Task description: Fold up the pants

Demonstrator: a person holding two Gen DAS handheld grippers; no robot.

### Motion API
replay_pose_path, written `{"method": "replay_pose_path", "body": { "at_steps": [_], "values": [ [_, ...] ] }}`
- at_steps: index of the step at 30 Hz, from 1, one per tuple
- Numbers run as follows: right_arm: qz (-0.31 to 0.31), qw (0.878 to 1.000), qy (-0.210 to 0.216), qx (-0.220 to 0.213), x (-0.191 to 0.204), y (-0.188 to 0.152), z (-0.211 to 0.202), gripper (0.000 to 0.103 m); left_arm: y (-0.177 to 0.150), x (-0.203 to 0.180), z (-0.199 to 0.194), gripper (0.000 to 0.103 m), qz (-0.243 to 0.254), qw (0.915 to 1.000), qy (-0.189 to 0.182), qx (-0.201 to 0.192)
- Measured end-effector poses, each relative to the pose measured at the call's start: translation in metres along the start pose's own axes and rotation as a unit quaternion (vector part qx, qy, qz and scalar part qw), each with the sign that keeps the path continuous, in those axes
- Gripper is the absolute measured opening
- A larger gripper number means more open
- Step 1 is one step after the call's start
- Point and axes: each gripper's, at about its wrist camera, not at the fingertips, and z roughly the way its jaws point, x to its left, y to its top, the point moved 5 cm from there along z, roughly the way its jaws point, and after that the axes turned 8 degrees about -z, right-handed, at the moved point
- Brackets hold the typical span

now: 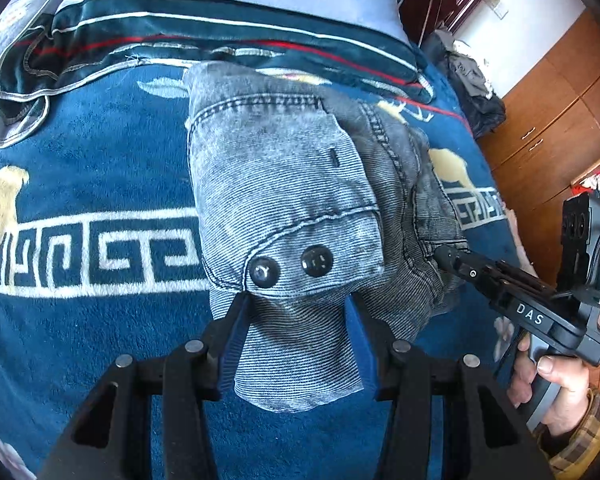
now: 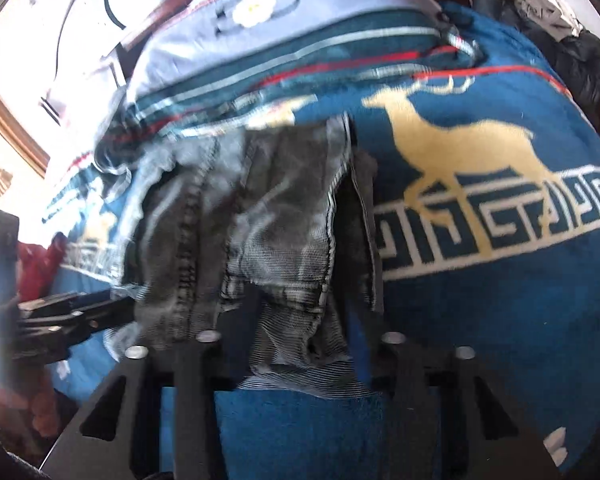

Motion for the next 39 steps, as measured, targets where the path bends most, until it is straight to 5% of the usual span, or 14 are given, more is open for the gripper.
{"method": "replay_pose_path", "body": {
  "at_steps": [4, 11, 17, 33, 36, 39],
  "values": [
    [-0.012, 1.000, -0.019, -0.021, 0.008, -0.003, -0.013, 0.012, -0.001, -0.002, 0.001, 0.051, 0.014, 0.9998, 0.013, -0.004],
    [-0.031, 0.998, -0.022, -0.055, 0.020, 0.001, -0.047, 0.011, -0.002, -0.005, -0.004, 0.051, 0.029, 0.9994, 0.018, -0.004],
    [-0.029, 0.997, -0.064, -0.019, 0.005, -0.019, -0.023, 0.011, -0.008, -0.019, 0.002, 0.051, 0.070, 0.9965, 0.045, -0.003],
    [-0.011, 0.998, -0.059, 0.003, -0.007, -0.032, 0.007, 0.011, -0.014, -0.021, 0.013, 0.051, 0.071, 0.9958, 0.054, -0.017],
    [0.006, 0.999, -0.038, 0.002, -0.010, -0.028, -0.002, 0.014, -0.011, -0.019, 0.002, 0.051, 0.057, 0.9973, 0.040, -0.022],
    [0.015, 1.000, -0.023, -0.007, -0.011, -0.023, -0.019, 0.030, -0.006, -0.012, -0.017, 0.051, 0.030, 0.9991, 0.002, -0.029]
  ]
}}
